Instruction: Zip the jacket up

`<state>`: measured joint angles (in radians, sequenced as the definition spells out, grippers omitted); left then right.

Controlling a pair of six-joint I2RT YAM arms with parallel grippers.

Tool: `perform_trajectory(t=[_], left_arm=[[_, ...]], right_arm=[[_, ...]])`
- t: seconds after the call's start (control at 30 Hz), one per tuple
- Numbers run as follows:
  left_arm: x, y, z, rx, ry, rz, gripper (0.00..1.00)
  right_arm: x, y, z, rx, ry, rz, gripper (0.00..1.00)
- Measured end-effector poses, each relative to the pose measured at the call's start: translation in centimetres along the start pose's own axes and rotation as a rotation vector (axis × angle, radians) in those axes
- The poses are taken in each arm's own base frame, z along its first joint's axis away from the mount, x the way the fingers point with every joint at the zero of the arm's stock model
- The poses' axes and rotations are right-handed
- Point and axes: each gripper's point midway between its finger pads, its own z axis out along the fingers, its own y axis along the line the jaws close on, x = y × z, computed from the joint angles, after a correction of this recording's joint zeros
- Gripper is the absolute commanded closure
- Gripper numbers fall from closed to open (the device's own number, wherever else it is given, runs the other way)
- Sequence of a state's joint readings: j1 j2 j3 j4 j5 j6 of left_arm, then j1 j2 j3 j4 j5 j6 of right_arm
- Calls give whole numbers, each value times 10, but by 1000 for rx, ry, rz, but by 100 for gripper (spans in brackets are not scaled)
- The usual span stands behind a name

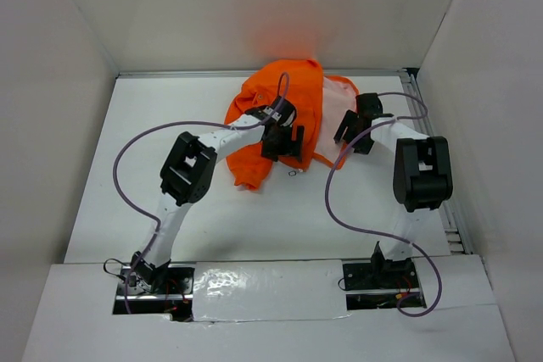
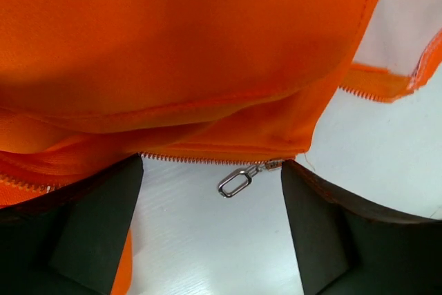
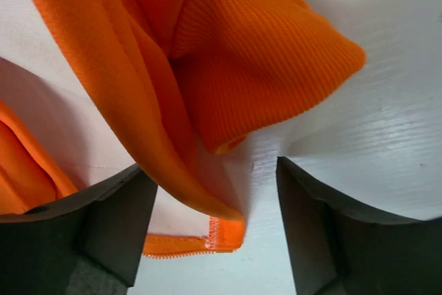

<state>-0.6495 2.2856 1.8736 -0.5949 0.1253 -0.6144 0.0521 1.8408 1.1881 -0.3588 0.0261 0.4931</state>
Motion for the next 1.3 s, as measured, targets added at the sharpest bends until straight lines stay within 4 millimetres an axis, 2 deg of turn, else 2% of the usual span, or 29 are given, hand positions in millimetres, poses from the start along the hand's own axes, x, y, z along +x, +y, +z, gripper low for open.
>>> perform_trajectory(t=[0.03, 0.1, 0.17, 0.3, 0.47, 0.57, 0.6, 0.63, 0.67, 0.7, 0.73, 0.83, 0.93, 1.07, 1.13, 1.2, 1.3], left_arm=[[-1, 1, 1, -8, -3, -4, 13], [-4, 2, 4, -28, -8, -17, 16], [-6, 3, 5, -46, -10, -27, 16], [-10, 0, 10, -80, -21, -37, 9], [-13, -1, 16, -164, -46, -31, 14], [-14, 1, 19, -220, -59, -16, 32], [-14, 3, 20, -242, -64, -13, 55], [-14, 5, 21, -264, -68, -15, 68], [-14, 7, 22, -283, -73, -14, 86], [-15, 8, 22, -291, -78, -13, 100], [-16, 8, 23, -293, -80, -22, 100], [-15, 7, 21, -294, -86, -20, 100], [-14, 9, 17, -298, -102, -29, 100], [6, 22, -2, -337, -78, -38, 100], [12, 25, -19, -336, -81, -36, 100], [11, 21, -47, -310, -116, -36, 100], [-3, 9, -106, -231, -219, -67, 100]], right_arm=[[1, 1, 2, -6, 8, 0, 30], [2, 3, 2, -15, 14, 0, 32], [2, 5, 2, -25, 13, -1, 32], [2, 8, 1, -40, 17, -1, 33], [3, 8, 1, -44, 21, -5, 37], [2, 7, 1, -37, 17, -4, 41], [2, 6, 2, -31, 14, -1, 42], [1, 5, 2, -25, 12, 4, 49], [1, 4, 2, -19, 9, 5, 54], [1, 4, 2, -17, 8, 8, 58], [1, 4, 2, -16, 7, 10, 69], [0, 6, 1, -22, 10, 12, 86], [-5, 7, -2, -14, 5, 9, 95], [-14, -3, -13, 68, -4, 11, 99], [-17, -13, -24, 141, -9, 17, 100], [-24, -22, -40, 213, -30, 28, 100], [-30, -36, -72, 320, -76, 48, 100]])
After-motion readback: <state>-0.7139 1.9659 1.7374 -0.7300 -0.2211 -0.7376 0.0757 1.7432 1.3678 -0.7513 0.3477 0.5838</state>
